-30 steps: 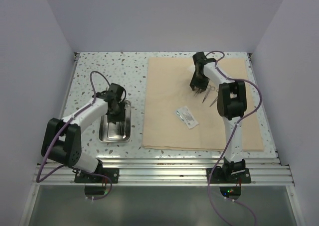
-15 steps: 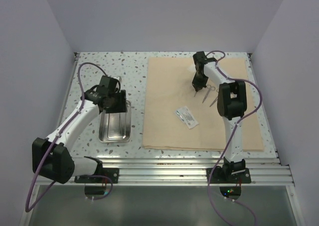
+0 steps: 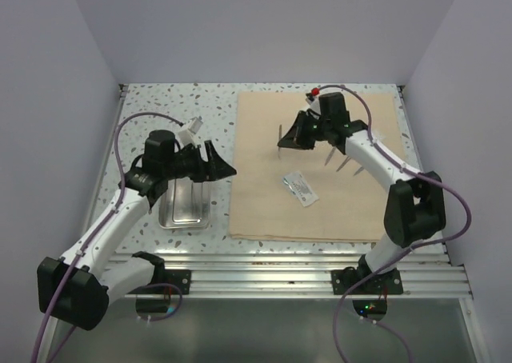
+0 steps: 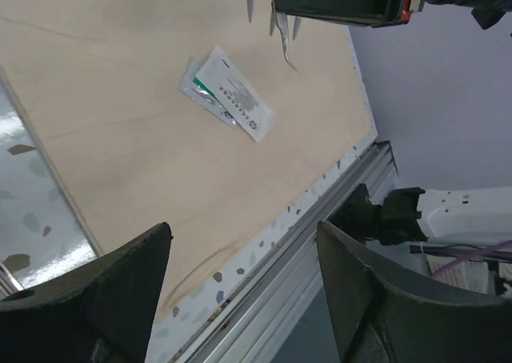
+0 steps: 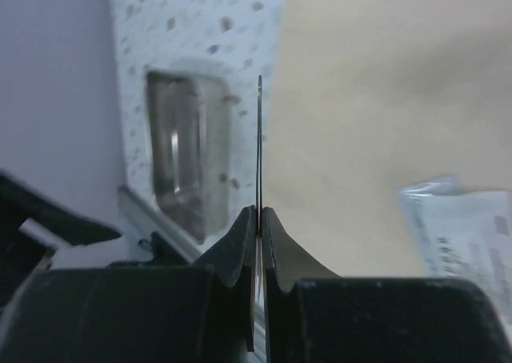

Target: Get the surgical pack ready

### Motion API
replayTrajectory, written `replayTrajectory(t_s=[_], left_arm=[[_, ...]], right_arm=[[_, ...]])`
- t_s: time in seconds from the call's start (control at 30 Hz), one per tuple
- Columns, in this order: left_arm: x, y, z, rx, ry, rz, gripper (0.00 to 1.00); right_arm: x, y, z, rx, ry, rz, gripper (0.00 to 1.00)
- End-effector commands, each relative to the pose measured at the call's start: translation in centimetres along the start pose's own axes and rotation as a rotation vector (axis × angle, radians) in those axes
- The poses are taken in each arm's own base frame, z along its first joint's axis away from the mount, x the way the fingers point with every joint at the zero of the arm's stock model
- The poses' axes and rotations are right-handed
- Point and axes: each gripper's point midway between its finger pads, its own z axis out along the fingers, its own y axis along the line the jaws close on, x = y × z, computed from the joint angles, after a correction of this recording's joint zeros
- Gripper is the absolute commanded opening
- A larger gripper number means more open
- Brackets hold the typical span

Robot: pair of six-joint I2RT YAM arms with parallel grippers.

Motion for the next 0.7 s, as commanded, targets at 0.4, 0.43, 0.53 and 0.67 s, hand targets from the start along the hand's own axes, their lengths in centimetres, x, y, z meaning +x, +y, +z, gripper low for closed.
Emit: replayTrajectory(t_s=[0.4, 0.43, 0.53, 0.67], left_arm=[[2.0, -6.0, 1.0, 0.358, -0.023, -0.159, 0.71], [2.0, -6.0, 1.1, 0.357, -0.022, -0.161, 0.69], [1.9, -6.4, 1.5, 0.373, -0.021, -0.173, 0.65], [1.3, -6.3, 2.2, 0.374, -0.031, -0.188, 0.59]], right_arm=[[7.9, 15.6, -3.7, -0.629, -0.009, -0.002, 0.00], [8.1, 16.0, -3.9, -0.642, -0.003, -0.007, 0.00], [8.4, 16.3, -3.9, -0.657, 0.009, -0.002, 0.00], [8.8, 16.7, -3.8, -0.674, 0.030, 0.005, 0.00]])
